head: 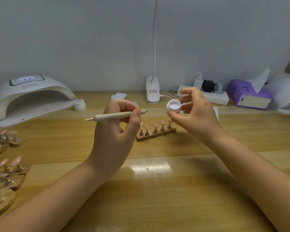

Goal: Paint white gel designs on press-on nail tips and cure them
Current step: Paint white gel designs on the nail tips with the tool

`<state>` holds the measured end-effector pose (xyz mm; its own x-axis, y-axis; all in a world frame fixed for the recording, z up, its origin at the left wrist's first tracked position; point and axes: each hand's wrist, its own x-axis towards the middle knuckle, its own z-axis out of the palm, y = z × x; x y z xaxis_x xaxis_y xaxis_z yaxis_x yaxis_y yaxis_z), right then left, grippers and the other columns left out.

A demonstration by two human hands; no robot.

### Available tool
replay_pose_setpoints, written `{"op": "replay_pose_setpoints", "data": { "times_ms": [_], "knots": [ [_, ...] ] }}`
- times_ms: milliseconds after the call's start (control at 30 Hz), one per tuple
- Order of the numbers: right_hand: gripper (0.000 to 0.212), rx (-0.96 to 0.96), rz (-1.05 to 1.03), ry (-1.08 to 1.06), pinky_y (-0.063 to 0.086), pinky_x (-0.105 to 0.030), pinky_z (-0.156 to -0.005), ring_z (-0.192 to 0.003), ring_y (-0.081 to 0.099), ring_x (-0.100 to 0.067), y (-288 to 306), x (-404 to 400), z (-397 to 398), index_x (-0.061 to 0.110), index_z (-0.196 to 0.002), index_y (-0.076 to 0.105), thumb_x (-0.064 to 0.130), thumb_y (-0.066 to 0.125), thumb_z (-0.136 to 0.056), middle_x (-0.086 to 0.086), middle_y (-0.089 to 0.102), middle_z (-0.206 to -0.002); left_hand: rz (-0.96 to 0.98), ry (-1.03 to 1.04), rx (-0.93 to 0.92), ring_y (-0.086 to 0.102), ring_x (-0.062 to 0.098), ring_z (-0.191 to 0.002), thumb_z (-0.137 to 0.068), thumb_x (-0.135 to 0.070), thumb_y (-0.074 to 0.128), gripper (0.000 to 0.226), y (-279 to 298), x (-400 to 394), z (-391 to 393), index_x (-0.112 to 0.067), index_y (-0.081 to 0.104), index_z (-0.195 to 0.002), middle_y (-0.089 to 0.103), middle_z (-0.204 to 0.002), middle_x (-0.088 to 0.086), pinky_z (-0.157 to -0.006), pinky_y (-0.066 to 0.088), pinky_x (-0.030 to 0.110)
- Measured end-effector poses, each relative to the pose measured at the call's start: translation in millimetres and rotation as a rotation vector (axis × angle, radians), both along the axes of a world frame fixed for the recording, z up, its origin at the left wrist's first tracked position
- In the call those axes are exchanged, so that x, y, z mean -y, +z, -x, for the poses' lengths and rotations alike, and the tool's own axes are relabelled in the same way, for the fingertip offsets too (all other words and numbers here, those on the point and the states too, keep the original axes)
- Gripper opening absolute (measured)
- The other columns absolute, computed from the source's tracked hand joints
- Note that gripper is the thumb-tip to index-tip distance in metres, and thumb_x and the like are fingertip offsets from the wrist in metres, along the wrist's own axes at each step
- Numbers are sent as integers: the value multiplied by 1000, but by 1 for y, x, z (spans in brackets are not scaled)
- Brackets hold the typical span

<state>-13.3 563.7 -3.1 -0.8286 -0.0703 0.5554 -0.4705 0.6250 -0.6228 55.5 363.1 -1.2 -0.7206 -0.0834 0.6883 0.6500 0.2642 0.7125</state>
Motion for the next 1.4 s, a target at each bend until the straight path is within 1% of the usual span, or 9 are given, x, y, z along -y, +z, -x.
{"op": "replay_pose_setpoints", "data": {
  "times_ms": [133, 300, 433, 567, 700, 833, 1000, 1233, 1400],
  "knots": [
    [66, -39, -38, 112, 51, -9, -66, -83, 60, 1, 12, 25, -20, 21, -126, 43, 21, 83, -73, 17, 55, -93, 74, 11, -8, 62, 3, -68, -88, -9, 67, 12, 15, 0, -4, -21, 66, -86, 65, -74, -9, -61, 46, 9],
    [70, -59, -98, 166, 54, -19, -75, -82, 63, -9, 10, 33, -31, 17, -127, 45, 19, 84, -70, 7, 62, -98, 115, 53, 56, 57, 0, -61, -89, -14, 66, 7, 21, 0, -3, -20, 67, -85, 62, -67, -12, -54, 40, 7],
    [72, -85, -143, 190, 53, -18, -78, -82, 62, -8, 8, 37, -35, 16, -128, 46, 22, 85, -69, 7, 62, -100, 261, 141, 10, 57, 4, -74, -93, -19, 61, 6, 23, 3, -2, -23, 60, -88, 62, -78, -6, -61, 43, 10],
    [71, -102, -160, 222, 51, -10, -77, -81, 60, 0, 8, 42, -38, 15, -128, 46, 21, 84, -69, 14, 58, -98, 340, 189, 0, 57, 10, -78, -93, -22, 59, 4, 23, 5, -1, -18, 60, -92, 60, -82, -5, -66, 44, 15],
    [69, -110, -164, 249, 48, -4, -75, -80, 59, 3, 8, 45, -41, 15, -126, 46, 21, 84, -68, 14, 58, -97, 392, 227, 12, 56, 8, -79, -93, -25, 57, 7, 23, 4, -1, -18, 60, -92, 55, -80, -11, -64, 42, 12],
    [70, -105, -180, 251, 47, -2, -76, -77, 57, 4, 9, 46, -42, 16, -125, 45, 21, 85, -67, 11, 60, -99, 411, 251, 21, 55, 10, -78, -94, -25, 56, 13, 23, 4, -1, -14, 62, -95, 56, -80, -6, -65, 43, 17],
    [69, -108, -175, 252, 48, -5, -76, -76, 57, 3, 8, 45, -42, 16, -124, 46, 20, 85, -67, 7, 64, -101, 426, 253, 41, 53, 7, -75, -94, -27, 54, 10, 23, 4, -1, -18, 60, -93, 53, -78, -13, -63, 38, 13],
    [69, -113, -181, 254, 47, -3, -76, -75, 57, 3, 7, 46, -42, 16, -124, 46, 21, 84, -68, 5, 66, -101, 440, 248, 37, 52, 9, -73, -94, -25, 55, 12, 21, 5, 0, -16, 62, -93, 53, -78, -11, -62, 37, 15],
    [68, -101, -175, 245, 50, -10, -79, -79, 60, -5, 8, 46, -43, 16, -124, 46, 22, 84, -68, 4, 67, -102, 398, 240, 26, 53, 7, -74, -94, -26, 56, 10, 23, 6, 0, -18, 61, -92, 54, -77, -13, -63, 39, 8]
  ]
}}
